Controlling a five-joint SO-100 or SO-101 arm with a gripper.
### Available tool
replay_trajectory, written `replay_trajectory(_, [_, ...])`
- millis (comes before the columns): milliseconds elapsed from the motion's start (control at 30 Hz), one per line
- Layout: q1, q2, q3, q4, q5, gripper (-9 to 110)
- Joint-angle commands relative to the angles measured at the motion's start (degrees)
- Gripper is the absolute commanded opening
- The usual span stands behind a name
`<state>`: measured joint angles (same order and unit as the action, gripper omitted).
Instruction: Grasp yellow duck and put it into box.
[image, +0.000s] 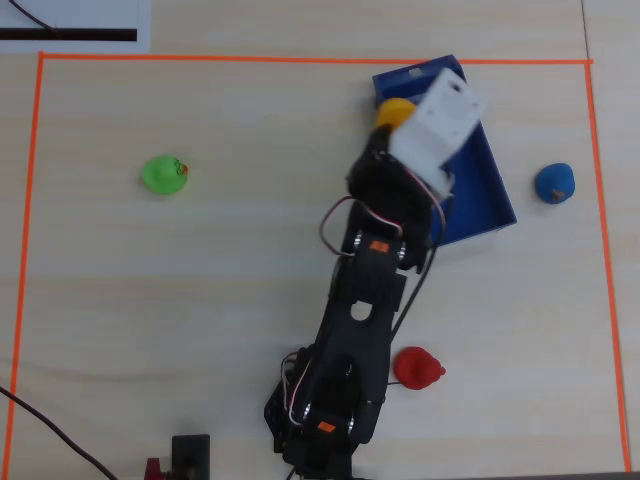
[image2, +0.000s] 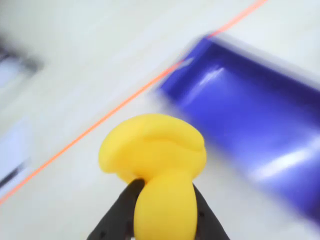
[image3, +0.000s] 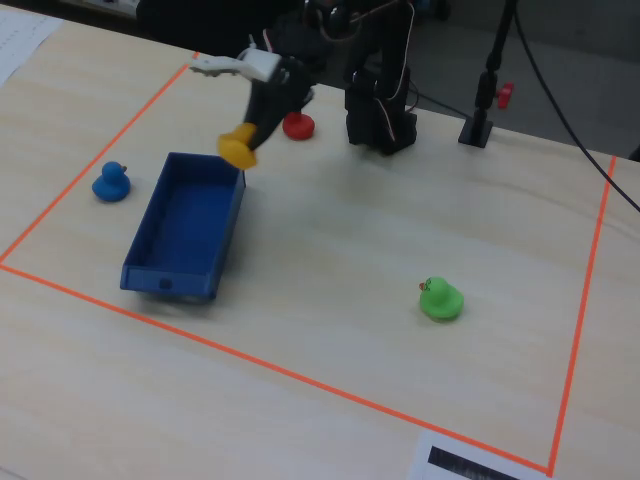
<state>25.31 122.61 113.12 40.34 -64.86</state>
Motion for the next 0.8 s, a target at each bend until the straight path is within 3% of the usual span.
replay_trajectory(0, [9.0, -2.8, 3.3, -8.2, -3.6, 0])
replay_trajectory(200, [14.3, -8.4, 10.4, -18.3, -8.0, 0])
replay_trajectory(533, [15.9, -11.3, 16.4, -24.3, -11.9, 0])
replay_trajectory(767, [14.8, -11.2, 15.7, -19.9, -12.3, 35])
